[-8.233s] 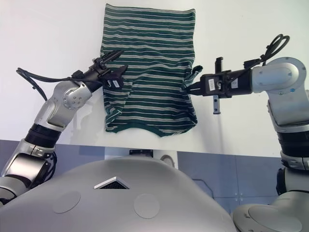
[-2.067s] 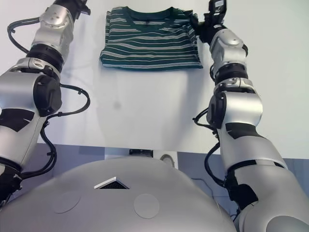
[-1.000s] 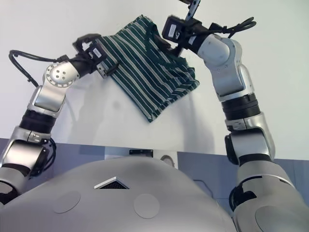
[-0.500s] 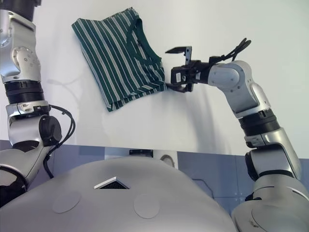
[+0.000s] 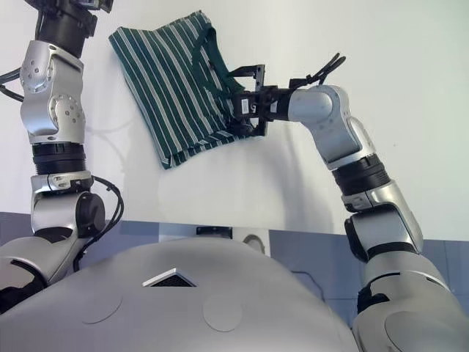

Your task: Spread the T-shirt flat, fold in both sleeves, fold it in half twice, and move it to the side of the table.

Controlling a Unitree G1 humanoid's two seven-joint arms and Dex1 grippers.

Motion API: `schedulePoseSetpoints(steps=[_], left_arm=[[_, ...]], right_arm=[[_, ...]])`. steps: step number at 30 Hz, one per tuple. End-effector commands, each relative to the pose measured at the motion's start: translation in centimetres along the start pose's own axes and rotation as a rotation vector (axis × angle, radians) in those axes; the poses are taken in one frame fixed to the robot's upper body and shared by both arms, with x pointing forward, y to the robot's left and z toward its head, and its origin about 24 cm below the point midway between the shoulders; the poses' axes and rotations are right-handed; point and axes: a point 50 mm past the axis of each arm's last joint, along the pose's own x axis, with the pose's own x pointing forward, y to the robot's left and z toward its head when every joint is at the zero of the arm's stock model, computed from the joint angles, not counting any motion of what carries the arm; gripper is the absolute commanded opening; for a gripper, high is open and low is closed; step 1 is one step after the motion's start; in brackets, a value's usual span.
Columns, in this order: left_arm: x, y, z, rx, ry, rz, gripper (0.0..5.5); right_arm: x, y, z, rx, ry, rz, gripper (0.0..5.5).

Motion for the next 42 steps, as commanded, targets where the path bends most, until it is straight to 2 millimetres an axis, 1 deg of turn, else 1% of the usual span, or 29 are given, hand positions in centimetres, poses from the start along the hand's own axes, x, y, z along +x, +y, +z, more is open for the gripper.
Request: schedulePoseSetpoints(steps=[1,3,4,5,6,7,8,10,12,14,15,17,18,19,21,22,24,27,30,32,34,36,38,40,42], left_arm=[[-0.5,0.1,-0.3,0.030,0.009,0.005,5.36],[-0.5,0.1,-0.3,0.039,0.010,-0.003,5.36],[-0.6,-0.3,-0.2,0.054,0.006,-0.037,5.36],[-0.6,-0.8,-0.1,0.061,0.001,-0.074,5.36],[-0.6,-1.1,0.0,0.064,-0.002,-0.098,5.36],[-0.7,-1.5,0.0,0.063,-0.006,-0.127,5.36],[-0.8,-1.7,0.1,0.063,-0.006,-0.150,5.36],[-0.9,-1.9,0.1,0.068,-0.002,-0.176,5.36],[-0.9,-1.9,0.0,0.071,0.003,-0.185,5.36],[-1.0,-2.0,-0.1,0.077,0.013,-0.192,5.36],[-1.1,-2.1,-0.2,0.080,0.018,-0.195,5.36],[-1.1,-2.3,-0.5,0.088,0.030,-0.203,5.36],[-1.1,-2.3,-0.6,0.091,0.035,-0.207,5.36],[-1.2,-2.4,-0.7,0.094,0.039,-0.210,5.36],[-1.3,-2.5,-0.9,0.098,0.049,-0.213,5.36],[-1.4,-2.5,-1.0,0.100,0.054,-0.214,5.36],[-1.4,-2.5,-1.1,0.102,0.060,-0.215,5.36],[-1.6,-2.7,-1.5,0.126,0.077,-0.222,5.36],[-2.3,-2.5,-1.9,0.168,0.101,-0.236,5.36],[-3.1,-2.1,-2.0,0.207,0.122,-0.244,5.36],[-4.3,-1.6,-2.7,0.301,0.168,-0.274,5.36],[-5.3,-1.5,-3.2,0.370,0.196,-0.312,5.36],[-5.5,-2.0,-3.4,0.417,0.197,-0.363,5.36],[-5.7,-3.0,-3.4,0.454,0.179,-0.422,5.36],[-6.4,-4.3,-2.7,0.446,0.136,-0.497,5.36]], right_arm=[[-1.4,4.0,-0.9,0.020,0.058,0.247,5.40],[-2.3,5.8,1.8,0.090,-0.076,0.387,5.40],[-2.7,6.3,3.4,0.115,-0.150,0.426,5.40],[-2.9,6.2,4.6,0.116,-0.194,0.424,5.40],[-3.0,6.1,5.2,0.116,-0.215,0.417,5.40],[-2.6,5.0,5.6,0.152,-0.239,0.339,5.40],[-2.1,3.5,5.7,0.176,-0.253,0.234,5.40],[-1.4,0.0,5.3,0.192,-0.244,0.010,5.40],[-1.2,-2.5,4.8,0.197,-0.222,-0.140,5.40],[-0.1,-4.3,3.9,0.189,-0.189,-0.257,5.40],[0.8,-4.4,3.1,0.177,-0.152,-0.288,5.40],[2.6,-3.4,0.9,0.126,-0.045,-0.292,5.40],[3.3,-2.9,-0.8,0.079,0.049,-0.296,5.40],[3.5,-2.6,-2.2,0.044,0.116,-0.302,5.40],[3.7,-2.9,-4.5,0.015,0.229,-0.360,5.40],[3.7,-3.4,-5.2,0.031,0.257,-0.410,5.40],[3.6,-4.5,-6.0,0.034,0.289,-0.499,5.40],[3.3,-6.2,-5.7,-0.023,0.254,-0.644,5.40],[2.0,-8.3,-4.9,-0.054,0.157,-0.827,5.40],[1.4,-9.5,-4.0,-0.108,0.100,-0.908,5.40],[1.0,-10.4,-2.7,-0.142,0.013,-0.963,5.40],[0.7,-11.3,-1.6,-0.068,-0.092,-0.986,5.40],[0.0,-11.9,-1.1,0.095,-0.193,-0.956,5.40],[-0.9,-11.9,-0.8,0.230,-0.295,-0.828,5.40],[-2.2,-11.0,0.0,0.323,-0.396,-0.652,5.40]])
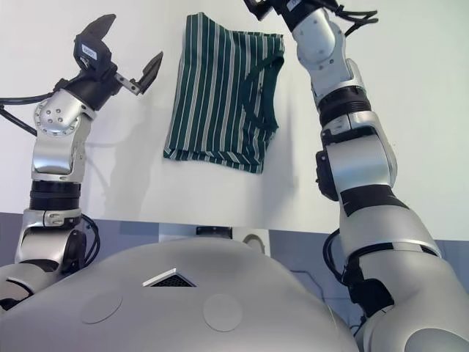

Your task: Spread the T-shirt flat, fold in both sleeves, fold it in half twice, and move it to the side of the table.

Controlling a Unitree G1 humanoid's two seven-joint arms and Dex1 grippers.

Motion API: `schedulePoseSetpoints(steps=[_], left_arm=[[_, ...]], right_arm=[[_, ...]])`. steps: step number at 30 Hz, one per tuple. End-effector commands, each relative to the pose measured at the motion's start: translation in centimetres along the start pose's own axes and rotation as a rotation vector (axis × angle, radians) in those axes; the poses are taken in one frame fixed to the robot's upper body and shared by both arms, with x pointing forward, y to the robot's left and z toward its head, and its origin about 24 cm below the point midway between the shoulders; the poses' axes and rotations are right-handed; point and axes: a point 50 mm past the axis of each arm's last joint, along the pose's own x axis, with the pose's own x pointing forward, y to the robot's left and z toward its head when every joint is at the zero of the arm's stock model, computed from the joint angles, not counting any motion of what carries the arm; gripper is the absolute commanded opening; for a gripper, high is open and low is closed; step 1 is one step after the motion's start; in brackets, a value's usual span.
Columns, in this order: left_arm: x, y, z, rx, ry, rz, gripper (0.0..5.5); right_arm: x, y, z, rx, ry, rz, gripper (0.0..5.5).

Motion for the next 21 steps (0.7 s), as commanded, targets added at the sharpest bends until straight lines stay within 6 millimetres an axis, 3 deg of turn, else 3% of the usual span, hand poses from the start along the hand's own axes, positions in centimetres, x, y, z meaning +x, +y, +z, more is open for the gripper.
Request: schedulePoseSetpoints(steps=[1,5,7,10,13,17,21], left_arm=[[-0.8,-2.0,2.1,0.051,-0.095,-0.151,5.36],[-3.7,-3.7,6.0,-0.129,-0.233,-0.414,5.36],[-5.5,-4.4,6.1,-0.107,-0.171,-0.531,5.36],[-7.8,-5.9,4.2,-0.006,0.016,-0.693,5.36],[-8.8,-6.6,2.6,0.027,0.118,-0.740,5.36],[-8.9,-6.0,-1.8,0.201,0.280,-0.688,5.36],[-9.0,-6.2,-4.2,0.381,0.331,-0.718,5.36]], right_arm=[[-2.8,-0.7,1.6,0.283,-0.037,0.288,5.40],[-8.3,-1.0,3.6,0.480,-0.002,0.586,5.40],[-10.9,0.2,4.6,0.525,0.045,0.765,5.40],[-14.2,2.6,5.1,0.535,0.145,0.973,5.40],[-16.4,4.6,4.9,0.508,0.234,1.074,5.40],[-19.2,7.1,1.7,0.316,0.421,1.143,5.40],[-20.1,7.5,-0.1,0.180,0.481,1.163,5.40]])
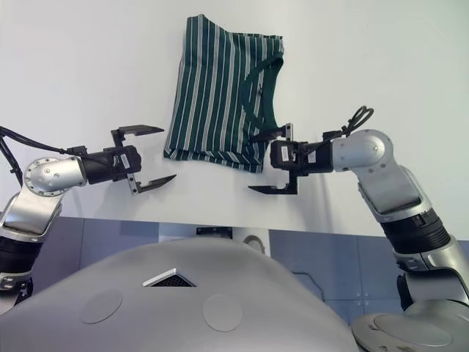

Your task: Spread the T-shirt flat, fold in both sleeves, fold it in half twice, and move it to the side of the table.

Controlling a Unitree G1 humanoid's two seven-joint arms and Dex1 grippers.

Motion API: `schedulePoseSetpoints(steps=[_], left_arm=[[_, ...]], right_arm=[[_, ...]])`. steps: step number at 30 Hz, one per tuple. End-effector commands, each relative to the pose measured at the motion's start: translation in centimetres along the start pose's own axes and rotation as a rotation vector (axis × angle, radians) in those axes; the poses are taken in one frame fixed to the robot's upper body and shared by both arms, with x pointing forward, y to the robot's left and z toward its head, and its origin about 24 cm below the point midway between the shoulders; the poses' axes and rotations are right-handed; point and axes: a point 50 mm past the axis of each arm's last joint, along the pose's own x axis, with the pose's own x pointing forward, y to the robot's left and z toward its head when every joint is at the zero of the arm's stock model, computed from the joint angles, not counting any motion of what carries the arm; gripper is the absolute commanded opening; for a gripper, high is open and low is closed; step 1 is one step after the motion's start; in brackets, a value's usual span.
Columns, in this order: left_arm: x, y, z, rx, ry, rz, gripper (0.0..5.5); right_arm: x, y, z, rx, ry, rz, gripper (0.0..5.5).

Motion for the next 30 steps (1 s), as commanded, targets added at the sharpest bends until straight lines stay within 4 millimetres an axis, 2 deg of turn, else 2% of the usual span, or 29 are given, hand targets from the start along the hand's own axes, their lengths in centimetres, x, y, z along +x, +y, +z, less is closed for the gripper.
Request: schedulePoseSetpoints(steps=[1,5,9,15,19,25,30], left_arm=[[0.7,-0.9,-2.2,0.122,0.119,-0.052,5.36],[1.8,-1.1,-2.6,0.251,0.114,-0.077,5.40],[1.8,-1.4,-3.3,0.316,0.115,-0.126,4.47],[0.5,-1.7,-4.4,0.321,0.151,-0.209,3.31],[-0.2,-2.1,-5.6,0.317,0.207,-0.274,2.31],[0.4,-1.8,-5.8,0.337,0.203,-0.290,0.91],[0.5,-1.6,-5.5,0.302,0.172,-0.277,0.19]], right_arm=[[-0.2,-0.1,-1.6,-0.059,0.118,-0.008,5.40],[-0.1,-0.5,-1.7,-0.084,0.120,-0.010,4.53],[0.4,-0.6,-1.7,-0.088,0.106,-0.014,3.74],[1.3,-0.7,-1.7,-0.076,0.083,-0.047,2.65],[1.6,-0.7,-1.7,-0.077,0.081,-0.056,1.75],[1.6,-0.8,-1.5,-0.082,0.079,-0.055,0.55],[1.4,-0.8,-1.6,-0.079,0.082,-0.054,0.36]])
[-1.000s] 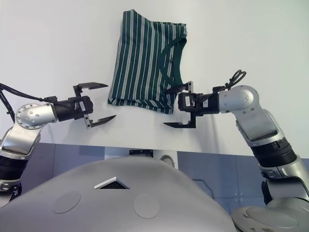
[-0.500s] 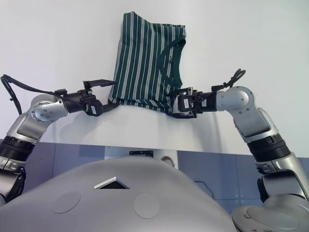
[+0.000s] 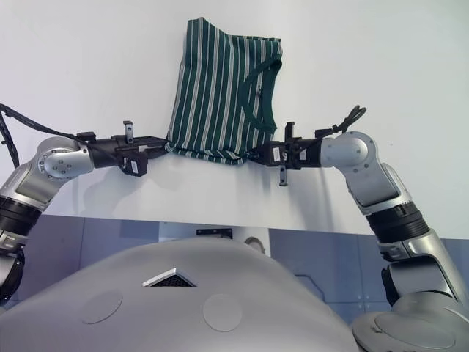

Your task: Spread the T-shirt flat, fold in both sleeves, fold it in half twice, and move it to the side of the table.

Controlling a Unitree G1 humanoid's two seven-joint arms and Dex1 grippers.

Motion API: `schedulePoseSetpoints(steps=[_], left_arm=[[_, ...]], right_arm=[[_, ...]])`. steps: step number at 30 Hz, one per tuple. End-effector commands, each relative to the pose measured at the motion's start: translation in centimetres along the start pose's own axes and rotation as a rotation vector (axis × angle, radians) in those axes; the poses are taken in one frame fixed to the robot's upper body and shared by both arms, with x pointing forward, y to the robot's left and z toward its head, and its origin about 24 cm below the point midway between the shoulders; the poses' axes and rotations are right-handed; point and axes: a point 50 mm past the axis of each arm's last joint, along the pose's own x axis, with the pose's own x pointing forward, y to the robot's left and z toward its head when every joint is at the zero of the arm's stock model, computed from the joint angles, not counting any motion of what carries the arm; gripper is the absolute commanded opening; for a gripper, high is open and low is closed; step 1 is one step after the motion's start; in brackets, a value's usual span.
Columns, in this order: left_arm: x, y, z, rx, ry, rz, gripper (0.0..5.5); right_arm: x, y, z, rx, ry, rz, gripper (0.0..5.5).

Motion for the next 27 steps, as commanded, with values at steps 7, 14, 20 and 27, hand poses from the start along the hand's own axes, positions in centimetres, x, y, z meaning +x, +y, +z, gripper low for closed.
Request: schedulePoseSetpoints(steps=[7,14,20,27], left_arm=[[-4.1,-1.4,1.6,-0.555,-0.159,-0.102,0.02],[-7.4,1.0,5.4,-0.685,-0.349,-0.104,0.01],[-4.6,4.3,1.2,-0.610,-0.202,0.202,0.01],[-1.0,9.3,-4.3,-0.499,0.012,0.503,0.01]], right_arm=[[-1.9,1.5,1.1,0.152,-0.079,0.113,0.35],[-4.6,2.0,4.1,0.230,-0.236,0.224,0.34],[-2.5,-5.2,2.6,0.061,-0.098,-0.212,0.33],[-0.2,-10.3,0.8,-0.113,0.082,-0.454,0.33]])
